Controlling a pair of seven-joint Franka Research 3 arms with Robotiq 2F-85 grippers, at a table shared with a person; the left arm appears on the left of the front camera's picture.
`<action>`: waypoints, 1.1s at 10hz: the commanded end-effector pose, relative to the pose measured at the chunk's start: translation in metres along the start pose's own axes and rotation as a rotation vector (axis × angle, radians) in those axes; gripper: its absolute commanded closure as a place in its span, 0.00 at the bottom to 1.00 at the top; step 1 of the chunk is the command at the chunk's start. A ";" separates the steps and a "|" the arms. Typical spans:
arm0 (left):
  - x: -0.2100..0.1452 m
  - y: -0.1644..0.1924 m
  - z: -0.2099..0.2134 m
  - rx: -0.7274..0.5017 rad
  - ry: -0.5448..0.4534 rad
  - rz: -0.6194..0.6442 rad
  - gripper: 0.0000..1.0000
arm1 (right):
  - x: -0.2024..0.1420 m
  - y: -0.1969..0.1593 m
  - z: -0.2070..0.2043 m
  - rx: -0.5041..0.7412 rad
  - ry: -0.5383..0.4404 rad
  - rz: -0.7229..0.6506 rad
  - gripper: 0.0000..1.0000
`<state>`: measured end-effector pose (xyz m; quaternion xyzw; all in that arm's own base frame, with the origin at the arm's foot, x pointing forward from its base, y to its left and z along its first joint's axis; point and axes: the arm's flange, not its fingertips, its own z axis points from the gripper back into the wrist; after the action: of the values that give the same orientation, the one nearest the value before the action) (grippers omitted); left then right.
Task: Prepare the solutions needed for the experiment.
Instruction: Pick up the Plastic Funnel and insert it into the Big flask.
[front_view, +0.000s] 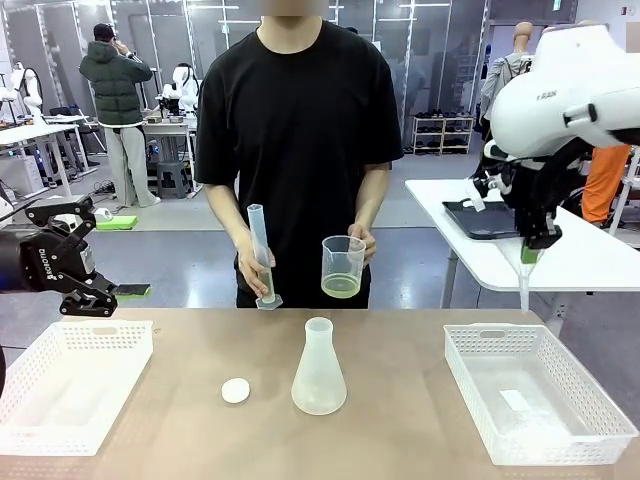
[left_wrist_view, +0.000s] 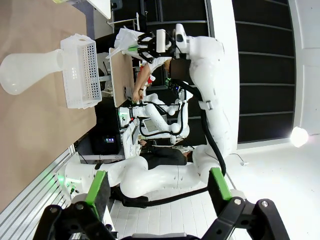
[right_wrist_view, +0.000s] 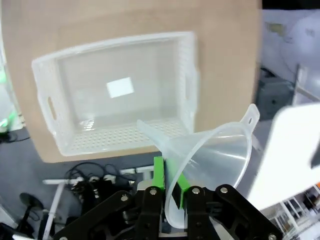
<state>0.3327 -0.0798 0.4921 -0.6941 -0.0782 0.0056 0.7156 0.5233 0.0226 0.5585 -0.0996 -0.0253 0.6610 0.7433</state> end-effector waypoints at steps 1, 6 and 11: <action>-0.001 -0.001 -0.001 -0.010 0.007 0.000 0.00 | 0.001 0.025 0.004 -0.139 0.025 -0.058 1.00; -0.001 -0.001 -0.001 -0.010 0.007 0.000 0.00 | -0.003 0.024 0.025 -0.149 -0.005 -0.051 1.00; -0.001 -0.001 -0.001 -0.010 0.007 0.000 0.00 | 0.015 0.027 0.031 -0.237 -0.026 0.016 0.94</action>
<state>0.3327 -0.0798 0.4922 -0.6940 -0.0783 0.0056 0.7156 0.4932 0.0331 0.5793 -0.1577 -0.0929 0.6423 0.7443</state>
